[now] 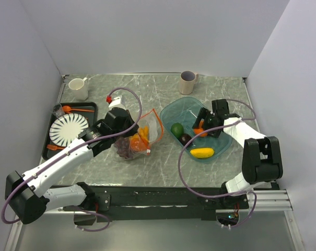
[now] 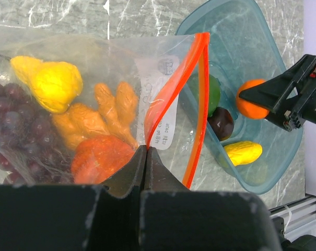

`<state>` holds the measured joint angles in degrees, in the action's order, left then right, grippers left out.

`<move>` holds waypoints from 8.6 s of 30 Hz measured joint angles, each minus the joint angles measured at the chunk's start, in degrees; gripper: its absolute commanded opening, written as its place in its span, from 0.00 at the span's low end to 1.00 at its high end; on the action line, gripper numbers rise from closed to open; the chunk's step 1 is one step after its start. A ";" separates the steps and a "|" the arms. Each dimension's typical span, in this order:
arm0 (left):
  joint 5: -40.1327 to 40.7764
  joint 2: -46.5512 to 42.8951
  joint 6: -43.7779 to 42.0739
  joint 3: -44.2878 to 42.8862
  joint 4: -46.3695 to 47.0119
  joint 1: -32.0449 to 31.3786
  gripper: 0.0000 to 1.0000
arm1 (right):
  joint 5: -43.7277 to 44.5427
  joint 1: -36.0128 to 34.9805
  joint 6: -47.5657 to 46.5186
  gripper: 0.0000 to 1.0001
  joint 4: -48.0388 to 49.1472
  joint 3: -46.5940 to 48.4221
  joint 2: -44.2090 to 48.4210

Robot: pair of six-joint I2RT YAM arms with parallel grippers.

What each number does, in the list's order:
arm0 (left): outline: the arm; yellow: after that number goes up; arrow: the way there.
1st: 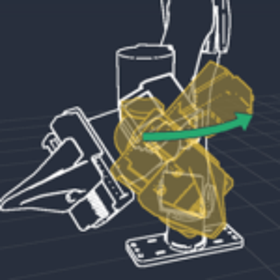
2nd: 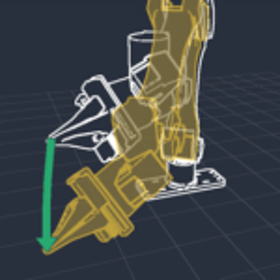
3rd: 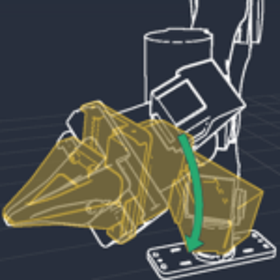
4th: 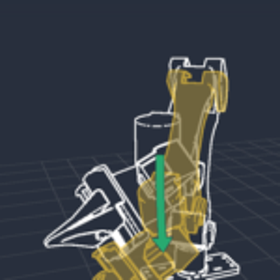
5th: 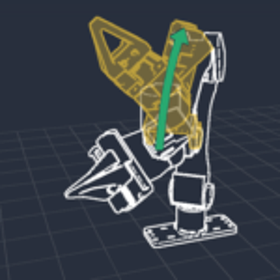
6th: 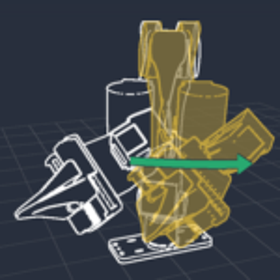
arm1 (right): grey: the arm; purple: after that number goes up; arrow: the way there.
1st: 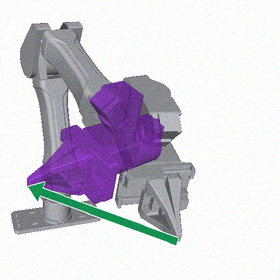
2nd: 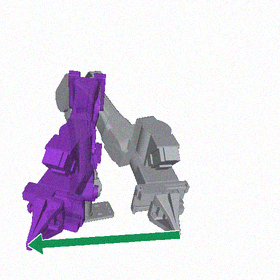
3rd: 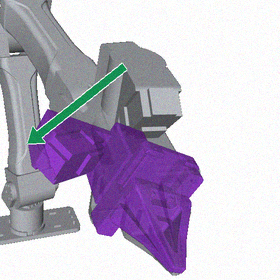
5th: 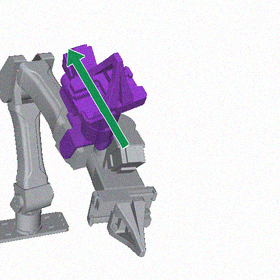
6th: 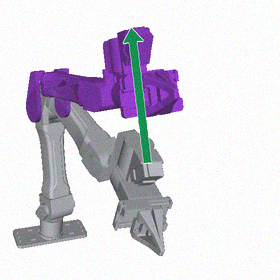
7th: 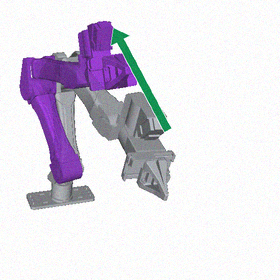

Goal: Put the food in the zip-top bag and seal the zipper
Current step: Pick up the fake fruit from the bin, then place the fake fruit in the zipper food storage bag, then adjust the zipper food storage bag at the center of the board, then pick up the fake fruit from the bin.

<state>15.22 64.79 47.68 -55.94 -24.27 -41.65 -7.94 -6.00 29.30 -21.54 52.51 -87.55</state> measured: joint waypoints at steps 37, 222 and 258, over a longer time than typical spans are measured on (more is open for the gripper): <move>0.09 -0.42 0.00 0.00 -0.26 0.00 0.01 | 13.90 -0.02 7.08 0.82 -2.97 5.64 -5.57; 9.94 -6.69 1.01 0.33 -5.42 1.62 0.01 | 6.71 -34.29 -1.38 1.00 -13.79 24.00 -0.98; 5.31 -5.40 0.79 0.46 -2.93 1.62 0.01 | 2.64 -18.53 -4.74 0.89 -11.08 16.44 -9.49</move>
<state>20.53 59.40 48.47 -55.48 -27.20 -40.03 -5.30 -24.53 24.56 -32.62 68.95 -97.03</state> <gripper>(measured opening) 0.013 0.920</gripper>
